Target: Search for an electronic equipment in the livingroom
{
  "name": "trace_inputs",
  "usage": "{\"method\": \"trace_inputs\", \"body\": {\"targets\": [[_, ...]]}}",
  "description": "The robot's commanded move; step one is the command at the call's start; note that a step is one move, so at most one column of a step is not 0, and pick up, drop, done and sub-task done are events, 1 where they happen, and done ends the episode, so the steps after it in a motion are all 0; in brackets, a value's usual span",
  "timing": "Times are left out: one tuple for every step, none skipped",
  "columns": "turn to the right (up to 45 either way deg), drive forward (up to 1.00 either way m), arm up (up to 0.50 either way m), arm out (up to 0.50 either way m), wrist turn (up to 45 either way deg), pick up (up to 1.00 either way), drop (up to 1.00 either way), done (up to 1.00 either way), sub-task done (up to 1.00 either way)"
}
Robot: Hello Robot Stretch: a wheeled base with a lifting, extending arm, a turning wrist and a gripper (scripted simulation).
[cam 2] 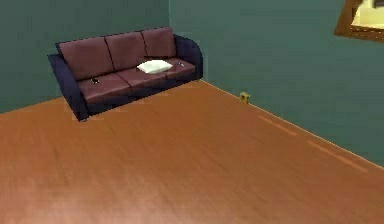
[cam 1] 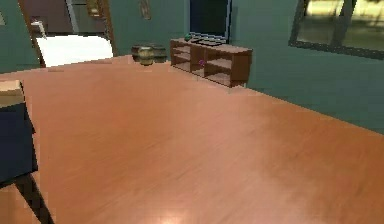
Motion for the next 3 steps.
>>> {"method": "trace_inputs", "body": {"targets": [[15.0, 0.0, 0.0, 0.0, 0.0, 0.0, 0.0, 0.0, 0.0], [0.0, 1.0, 0.0, 0.0, 0.0, 0.0, 0.0, 0.0, 0.0], [0.0, 1.0, 0.0, 0.0, 0.0, 0.0, 0.0, 0.0, 0.0]]}}
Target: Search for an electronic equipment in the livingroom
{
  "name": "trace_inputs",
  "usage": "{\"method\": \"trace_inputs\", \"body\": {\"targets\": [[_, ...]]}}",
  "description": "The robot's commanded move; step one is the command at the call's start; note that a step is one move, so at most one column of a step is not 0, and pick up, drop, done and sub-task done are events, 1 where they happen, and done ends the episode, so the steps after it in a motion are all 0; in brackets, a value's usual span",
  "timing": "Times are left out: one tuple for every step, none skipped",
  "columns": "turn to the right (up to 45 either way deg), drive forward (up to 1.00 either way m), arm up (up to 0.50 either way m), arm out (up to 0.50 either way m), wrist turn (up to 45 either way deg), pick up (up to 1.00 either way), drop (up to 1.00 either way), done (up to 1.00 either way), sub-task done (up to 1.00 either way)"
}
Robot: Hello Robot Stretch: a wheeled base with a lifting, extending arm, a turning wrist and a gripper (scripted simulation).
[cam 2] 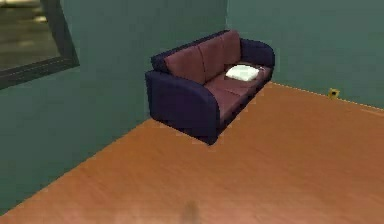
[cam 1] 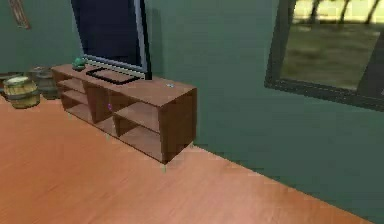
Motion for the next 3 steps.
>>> {"method": "trace_inputs", "body": {"targets": [[0.0, 0.95, 0.0, 0.0, 0.0, 0.0, 0.0, 0.0, 0.0], [-30.0, 0.0, 0.0, 0.0, 0.0, 0.0, 0.0, 0.0, 0.0], [0.0, 0.0, 0.0, 0.0, 0.0, 0.0, 0.0, 1.0, 0.0]]}}
